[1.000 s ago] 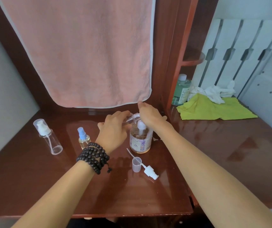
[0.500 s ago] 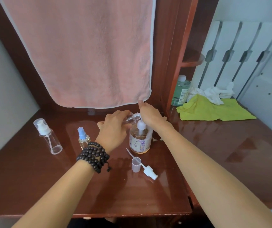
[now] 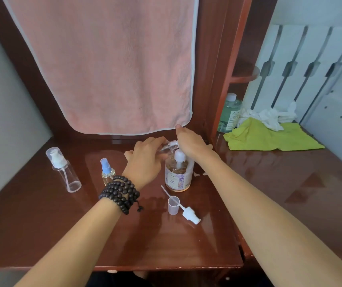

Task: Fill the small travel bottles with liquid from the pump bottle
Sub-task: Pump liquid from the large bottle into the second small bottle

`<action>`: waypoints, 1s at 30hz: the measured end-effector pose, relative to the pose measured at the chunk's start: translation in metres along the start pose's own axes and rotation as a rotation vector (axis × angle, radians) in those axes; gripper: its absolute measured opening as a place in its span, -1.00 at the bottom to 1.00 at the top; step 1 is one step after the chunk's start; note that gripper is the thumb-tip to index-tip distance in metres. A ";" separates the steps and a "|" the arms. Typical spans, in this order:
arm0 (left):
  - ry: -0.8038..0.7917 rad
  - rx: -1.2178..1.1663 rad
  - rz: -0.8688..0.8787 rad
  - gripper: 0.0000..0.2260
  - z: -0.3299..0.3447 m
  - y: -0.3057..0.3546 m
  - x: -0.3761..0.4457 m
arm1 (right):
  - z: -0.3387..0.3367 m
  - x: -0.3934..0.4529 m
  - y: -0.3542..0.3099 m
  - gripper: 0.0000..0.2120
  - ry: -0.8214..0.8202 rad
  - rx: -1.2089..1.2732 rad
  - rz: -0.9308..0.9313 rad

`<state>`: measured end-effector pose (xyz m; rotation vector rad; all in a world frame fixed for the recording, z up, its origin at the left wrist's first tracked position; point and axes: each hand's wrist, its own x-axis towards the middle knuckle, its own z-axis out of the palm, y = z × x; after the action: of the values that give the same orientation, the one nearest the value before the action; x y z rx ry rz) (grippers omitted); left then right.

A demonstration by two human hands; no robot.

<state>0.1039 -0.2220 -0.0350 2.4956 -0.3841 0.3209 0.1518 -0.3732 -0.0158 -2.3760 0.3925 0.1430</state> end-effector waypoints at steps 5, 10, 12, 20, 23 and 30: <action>-0.014 0.041 -0.001 -0.68 0.009 -0.001 -0.004 | 0.008 -0.004 0.006 -0.45 0.002 -0.037 0.066; -0.023 0.012 -0.013 -0.68 0.006 -0.003 -0.005 | 0.007 -0.005 0.003 -0.42 -0.008 -0.058 0.057; -0.038 -0.005 -0.011 -0.67 0.000 -0.001 -0.002 | 0.002 -0.005 0.001 -0.39 -0.004 -0.017 0.024; -0.030 0.027 -0.018 -0.66 0.005 0.000 -0.002 | 0.004 -0.005 0.004 -0.47 -0.013 -0.029 0.044; -0.029 0.011 -0.028 -0.68 0.011 -0.002 -0.005 | 0.009 -0.006 0.009 -0.45 0.001 -0.051 0.078; -0.022 -0.054 0.000 -0.70 -0.002 -0.002 0.002 | -0.004 -0.004 0.001 -0.35 -0.023 0.015 0.024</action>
<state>0.1063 -0.2203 -0.0340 2.4481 -0.3960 0.2793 0.1480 -0.3754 -0.0127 -2.3535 0.4096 0.1772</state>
